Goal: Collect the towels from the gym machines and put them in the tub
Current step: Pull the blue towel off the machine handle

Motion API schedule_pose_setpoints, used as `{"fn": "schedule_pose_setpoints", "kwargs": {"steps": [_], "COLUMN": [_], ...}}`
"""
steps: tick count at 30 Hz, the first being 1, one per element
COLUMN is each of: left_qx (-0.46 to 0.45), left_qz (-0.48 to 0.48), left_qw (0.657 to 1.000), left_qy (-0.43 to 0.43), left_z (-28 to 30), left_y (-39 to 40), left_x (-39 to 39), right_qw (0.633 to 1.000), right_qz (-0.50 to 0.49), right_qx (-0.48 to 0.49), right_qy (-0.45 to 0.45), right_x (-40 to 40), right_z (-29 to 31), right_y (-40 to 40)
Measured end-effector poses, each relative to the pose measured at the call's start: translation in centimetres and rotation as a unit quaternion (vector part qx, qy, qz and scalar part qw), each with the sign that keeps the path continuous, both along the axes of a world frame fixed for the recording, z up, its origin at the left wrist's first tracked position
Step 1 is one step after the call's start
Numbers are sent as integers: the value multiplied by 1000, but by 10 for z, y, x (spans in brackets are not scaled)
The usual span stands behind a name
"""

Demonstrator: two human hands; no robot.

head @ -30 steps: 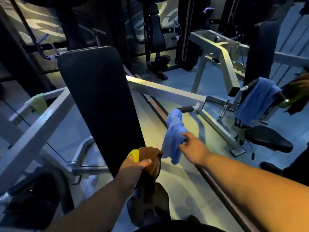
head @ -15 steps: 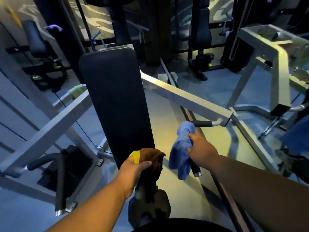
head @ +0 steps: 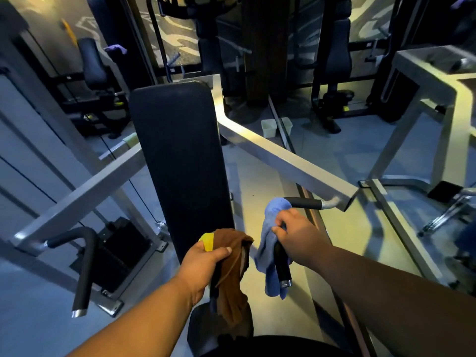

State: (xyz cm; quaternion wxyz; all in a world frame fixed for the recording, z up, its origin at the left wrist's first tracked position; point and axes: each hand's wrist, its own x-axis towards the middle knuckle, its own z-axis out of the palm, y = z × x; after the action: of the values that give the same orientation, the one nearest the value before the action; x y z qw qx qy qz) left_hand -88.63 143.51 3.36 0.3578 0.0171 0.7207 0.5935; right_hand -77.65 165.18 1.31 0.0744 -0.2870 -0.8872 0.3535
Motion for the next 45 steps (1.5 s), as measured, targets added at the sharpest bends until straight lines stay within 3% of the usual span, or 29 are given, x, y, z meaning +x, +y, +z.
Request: {"fn": "schedule_pose_setpoints", "kwargs": {"steps": [3,7,18,22,29,33,36,39,45], "left_qx": [2,1,33,57,81,99,92,73,52], "left_qz": [10,7,-42,-52,-172,-192,-180,-130,-6], "left_qw": [1000,1000,998,997,982,976,979,988,999], "left_qy": [5,15,-13,-14,13,12,20,32,-7], "left_z": [1,7,6,8,42,45,48,40,26], "left_y": [5,10,6,-7,-39,-59,-77,-90,-113], "left_x": [0,-1,-16,-26,-34,-48,-62,-80,-114], "right_qw": [992,978,948,917,944,949,960,934,945], "right_qz": [-13,-1,4,1,-11,-36,-37,-62,-140], "right_qx": [-99,-183,-296,-385,-317,-304,-273,-336,-226], "right_qy": [72,105,114,106,92,71,40,106,190], "right_x": [-11,-25,-30,-38,-53,-64,-72,-81,-110], "right_z": [14,36,52,55,54,56,59,68,81], "right_y": [-3,-15,-64,-75,-104,-123,-135,-150,-176]}}
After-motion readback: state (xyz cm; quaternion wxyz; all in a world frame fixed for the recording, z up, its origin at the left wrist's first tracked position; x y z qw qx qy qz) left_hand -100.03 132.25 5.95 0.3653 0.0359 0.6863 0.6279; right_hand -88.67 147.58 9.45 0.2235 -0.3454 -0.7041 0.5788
